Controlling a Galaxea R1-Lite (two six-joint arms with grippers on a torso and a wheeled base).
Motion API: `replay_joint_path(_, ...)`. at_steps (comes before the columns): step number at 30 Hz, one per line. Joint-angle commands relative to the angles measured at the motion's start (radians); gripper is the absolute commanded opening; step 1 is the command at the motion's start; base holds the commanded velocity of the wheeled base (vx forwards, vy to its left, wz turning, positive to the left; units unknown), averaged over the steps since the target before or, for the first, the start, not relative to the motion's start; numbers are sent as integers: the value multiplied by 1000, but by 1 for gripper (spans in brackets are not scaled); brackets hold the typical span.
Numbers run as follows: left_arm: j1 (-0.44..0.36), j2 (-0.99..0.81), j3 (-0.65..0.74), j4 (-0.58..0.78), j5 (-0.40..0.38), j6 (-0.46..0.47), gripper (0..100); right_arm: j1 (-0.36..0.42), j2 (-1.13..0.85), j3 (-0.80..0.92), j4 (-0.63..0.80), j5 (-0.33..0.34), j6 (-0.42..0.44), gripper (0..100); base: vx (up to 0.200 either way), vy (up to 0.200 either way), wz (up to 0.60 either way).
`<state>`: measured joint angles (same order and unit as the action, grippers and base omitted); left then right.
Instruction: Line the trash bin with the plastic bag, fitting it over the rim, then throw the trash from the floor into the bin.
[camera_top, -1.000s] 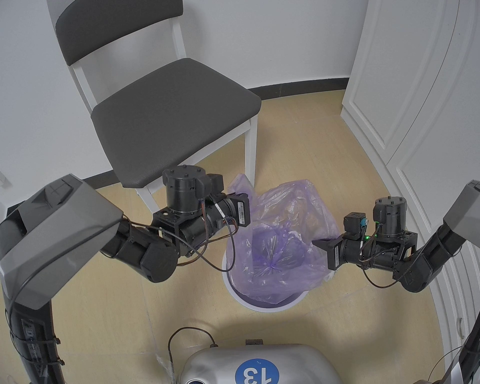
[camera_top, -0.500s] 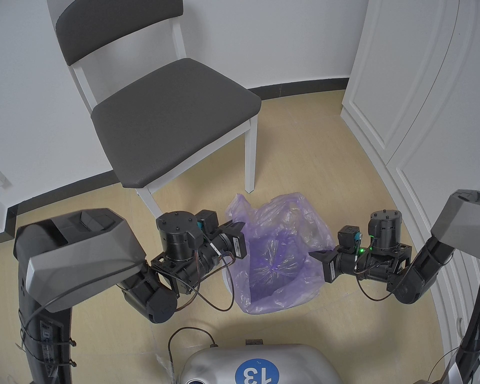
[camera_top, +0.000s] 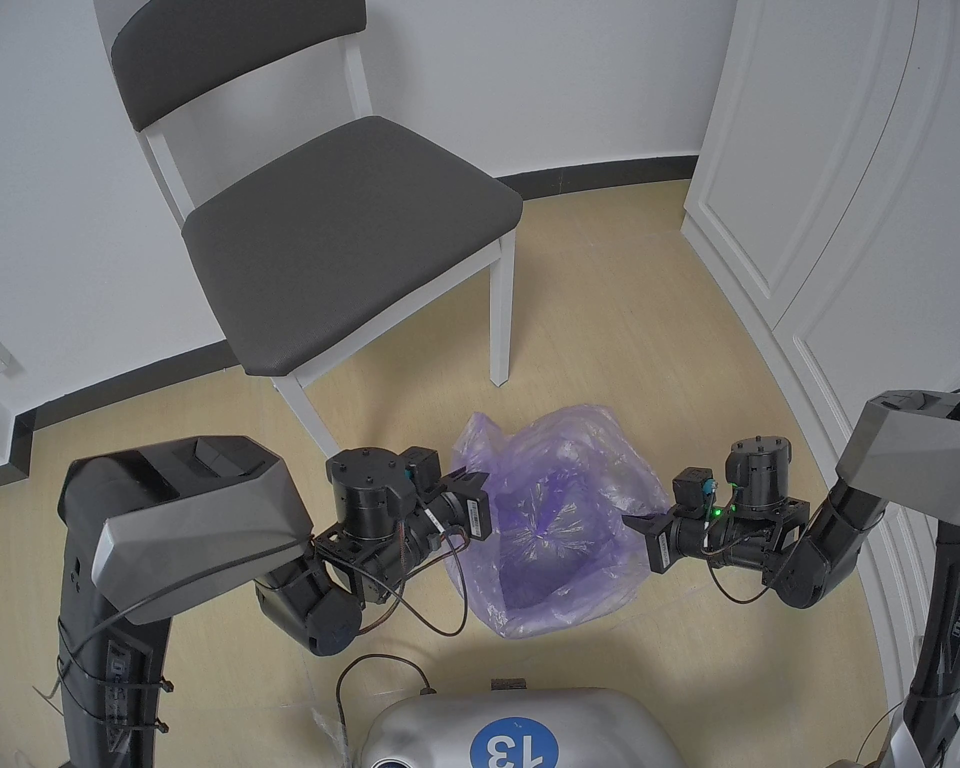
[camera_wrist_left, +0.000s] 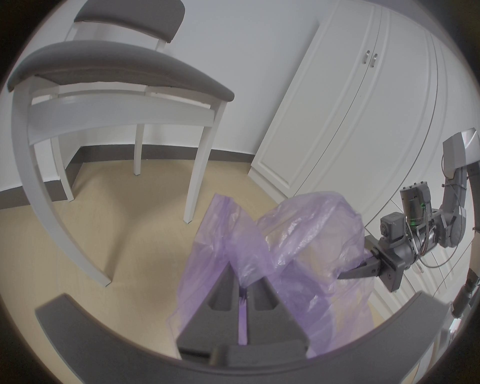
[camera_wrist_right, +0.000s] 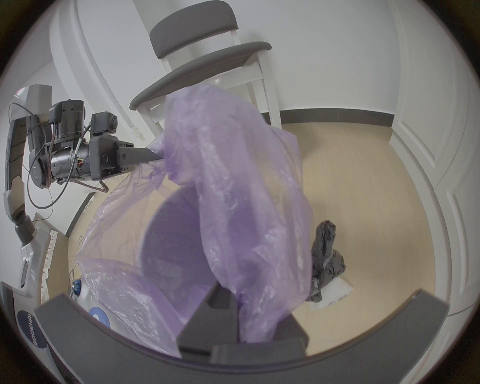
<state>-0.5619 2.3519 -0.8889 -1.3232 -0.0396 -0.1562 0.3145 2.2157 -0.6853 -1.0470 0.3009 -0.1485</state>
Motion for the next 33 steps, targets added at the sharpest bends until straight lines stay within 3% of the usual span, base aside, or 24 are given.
replay_joint_path(1, 14, 1, 77, -31, -29, 1, 0, -8, 7, 43, -7, -3, -2, 0, 0, 0, 0)
replay_joint_path(12, 7, 6, 133, -165, -25, 4, 0, 8, 38, 181, -229, -16, -16, 0, 0, 0, 0)
replay_joint_path(17, 4, -13, 123, -191, -23, 9, 0, 8, 47, 198, -261, -20, -42, 0, 0, 0, 0)
replay_joint_path(28, 37, -14, -1, -129, -34, 12, 0, 26, 128, 55, -277, -22, -60, 0, 0, 0, 0)
replay_joint_path(33, 39, 30, -74, -136, -29, 10, 0, -8, 163, -48, -260, -20, -59, 0, 0, 0, 0)
